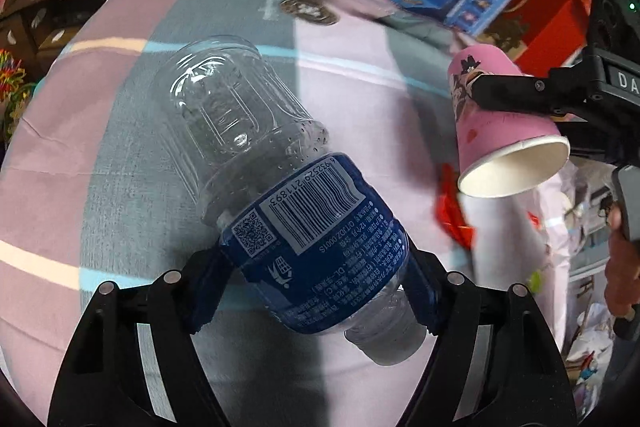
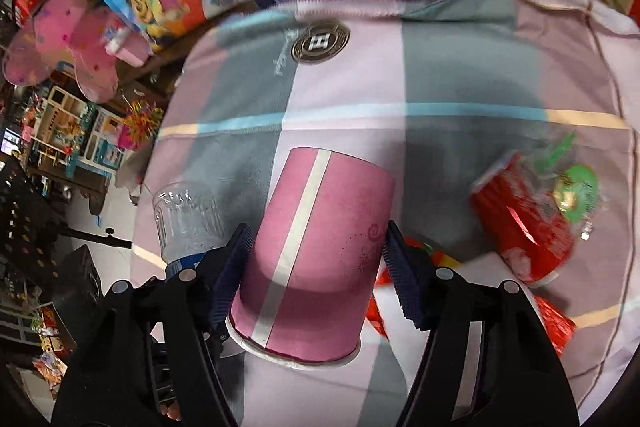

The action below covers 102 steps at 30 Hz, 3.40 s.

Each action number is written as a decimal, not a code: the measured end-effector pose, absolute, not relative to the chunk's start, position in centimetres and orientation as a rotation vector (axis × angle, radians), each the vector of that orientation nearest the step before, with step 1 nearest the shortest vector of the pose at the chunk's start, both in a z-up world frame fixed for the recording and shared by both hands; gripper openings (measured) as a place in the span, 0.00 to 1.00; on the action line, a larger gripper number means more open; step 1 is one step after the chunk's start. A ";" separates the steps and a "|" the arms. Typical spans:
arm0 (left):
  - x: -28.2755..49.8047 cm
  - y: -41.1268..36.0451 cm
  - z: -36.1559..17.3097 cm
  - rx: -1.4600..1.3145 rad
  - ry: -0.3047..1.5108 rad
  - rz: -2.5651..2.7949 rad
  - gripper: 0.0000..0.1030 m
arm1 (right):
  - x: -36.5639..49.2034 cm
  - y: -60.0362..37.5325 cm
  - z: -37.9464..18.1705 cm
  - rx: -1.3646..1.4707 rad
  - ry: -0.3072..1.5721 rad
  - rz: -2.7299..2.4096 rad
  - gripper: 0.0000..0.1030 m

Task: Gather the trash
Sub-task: 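Carry the bottle with the left tool while the right tool carries the cup to the teal bin, then open the left tool over the bin while the right tool releases the pink cup into it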

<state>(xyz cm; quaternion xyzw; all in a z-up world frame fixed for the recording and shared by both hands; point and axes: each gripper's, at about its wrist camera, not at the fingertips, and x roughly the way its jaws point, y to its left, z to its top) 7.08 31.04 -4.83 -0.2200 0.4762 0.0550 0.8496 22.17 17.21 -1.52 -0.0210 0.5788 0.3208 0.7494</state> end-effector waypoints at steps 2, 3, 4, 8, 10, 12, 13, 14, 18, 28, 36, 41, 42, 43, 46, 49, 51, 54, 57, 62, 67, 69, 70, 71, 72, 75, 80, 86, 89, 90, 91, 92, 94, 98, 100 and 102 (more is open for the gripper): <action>6.9 29.8 -3.7 -0.451 0.987 0.081 0.74 | 21.7 15.4 -0.5 -0.034 1.241 0.686 0.62; 6.9 29.1 -3.3 -0.439 0.979 0.066 0.74 | 21.6 14.6 -0.2 -0.027 1.233 0.679 0.62; 6.9 28.3 -2.9 -0.430 0.974 0.051 0.74 | 21.4 13.5 0.0 -0.014 1.227 0.668 0.62; 7.5 24.3 -1.6 -0.390 0.958 -0.036 0.74 | 20.6 7.8 1.1 0.040 1.195 0.600 0.62; 7.9 22.3 -1.2 -0.372 0.957 -0.079 0.74 | 20.1 4.8 1.4 0.072 1.189 0.564 0.62; 8.5 19.6 -0.8 -0.351 0.963 -0.133 0.74 | 19.5 1.2 1.8 0.105 1.176 0.522 0.62; 8.8 18.5 -0.6 -0.340 0.966 -0.155 0.74 | 19.1 -0.9 2.0 0.129 1.166 0.499 0.62; 9.2 17.2 -0.5 -0.325 0.970 -0.177 0.74 | 18.9 -2.6 2.1 0.147 1.159 0.483 0.62; 10.2 12.2 0.2 -0.268 0.977 -0.265 0.74 | 18.0 -9.1 2.2 0.237 1.135 0.417 0.62; 12.8 -0.3 1.3 -0.129 1.004 -0.414 0.74 | 16.0 -23.6 1.1 0.432 1.081 0.301 0.62; 14.3 -10.9 0.8 0.005 1.044 -0.520 0.74 | 13.9 -33.9 -0.6 0.565 1.039 0.219 0.62; 14.7 -16.7 -0.2 0.077 1.080 -0.581 0.74 | 12.3 -39.9 -1.4 0.633 1.002 0.145 0.62; 14.8 -17.9 -0.3 0.093 1.084 -0.592 0.74 | 12.0 -41.0 -1.5 0.645 0.995 0.130 0.62; 14.7 -18.9 -0.5 0.108 1.088 -0.601 0.74 | 11.7 -42.2 -1.7 0.657 0.987 0.110 0.62; 15.0 -22.1 -1.1 0.151 1.100 -0.633 0.74 | 10.7 -45.2 -2.3 0.681 0.971 0.052 0.62; 15.1 -24.9 -1.8 0.185 1.115 -0.657 0.74 | 10.0 -47.6 -3.3 0.715 0.975 0.013 0.62; 15.4 -26.5 -2.3 0.203 1.127 -0.668 0.74 | 9.8 -48.7 -3.9 0.719 0.981 -0.007 0.62; 15.9 -28.7 -3.2 0.223 1.147 -0.679 0.74 | 9.5 -50.2 -4.8 0.737 0.989 -0.025 0.62; 16.4 -30.7 -4.3 0.241 1.172 -0.694 0.74 | 9.4 -51.4 -5.4 0.743 0.994 -0.045 0.63; 17.3 -33.7 -6.2 0.280 1.209 -0.711 0.74 | 9.3 -53.1 -6.7 0.772 1.010 -0.072 0.63; 17.8 -34.9 -7.7 0.304 1.247 -0.706 0.75 | 9.5 -53.7 -7.8 0.786 1.030 -0.087 0.63; 17.9 -34.8 -8.0 0.304 1.252 -0.701 0.77 | 9.7 -53.8 -8.1 0.787 1.036 -0.089 0.63; 17.9 -34.6 -8.0 0.299 1.253 -0.699 0.79 | 9.8 -53.8 -8.1 0.787 1.038 -0.088 0.63; 18.0 -34.5 -8.1 0.294 1.249 -0.697 0.81 | 10.0 -53.8 -8.2 0.786 1.041 -0.088 0.63; 18.1 -34.5 -8.1 0.292 1.245 -0.695 0.82 | 10.1 -53.8 -8.3 0.786 1.042 -0.088 0.63; 18.4 -34.3 -8.2 0.287 1.245 -0.691 0.83 | 10.4 -53.7 -8.5 0.785 1.047 -0.084 0.63; 18.4 -33.8 -8.1 0.268 1.246 -0.692 0.84 | 10.9 -53.7 -8.7 0.780 1.056 -0.090 0.63; 18.1 -32.5 -7.6 0.229 1.248 -0.695 0.87 | 11.9 -52.4 -8.9 0.742 1.081 -0.083 0.63; 17.8 -31.9 -7.3 0.216 1.244 -0.693 0.88 | 12.6 -51.0 -8.9 0.707 1.101 -0.057 0.64; 17.8 -31.6 -7.2 0.209 1.245 -0.693 0.88 | 12.8 -50.6 -8.9 0.698 1.107 -0.050 0.65; 17.8 -31.4 -7.1 0.204 1.245 -0.693 0.88 | 13.0 -50.3 -8.9 0.692 1.111 -0.044 0.70; 17.7 -31.2 -7.0 0.199 1.246 -0.691 0.89 | 13.2 -50.0 -8.8 0.690 1.114 -0.040 0.71; 17.7 -30.8 -7.0 0.191 1.246 -0.685 0.89 | 13.4 -49.6 -8.6 0.684 1.117 -0.042 0.71; 17.5 -29.9 -6.9 0.166 1.249 -0.679 0.89 | 13.2 -49.4 -8.4 0.676 1.122 -0.062 0.74; 17.5 -29.5 -6.8 0.157 1.251 -0.680 0.89 | 12.9 -49.4 -8.3 0.666 1.128 -0.082 0.75; 17.3 -29.2 -6.6 0.148 1.247 -0.682 0.89 | 12.6 -49.4 -8.3 0.671 1.134 -0.095 0.76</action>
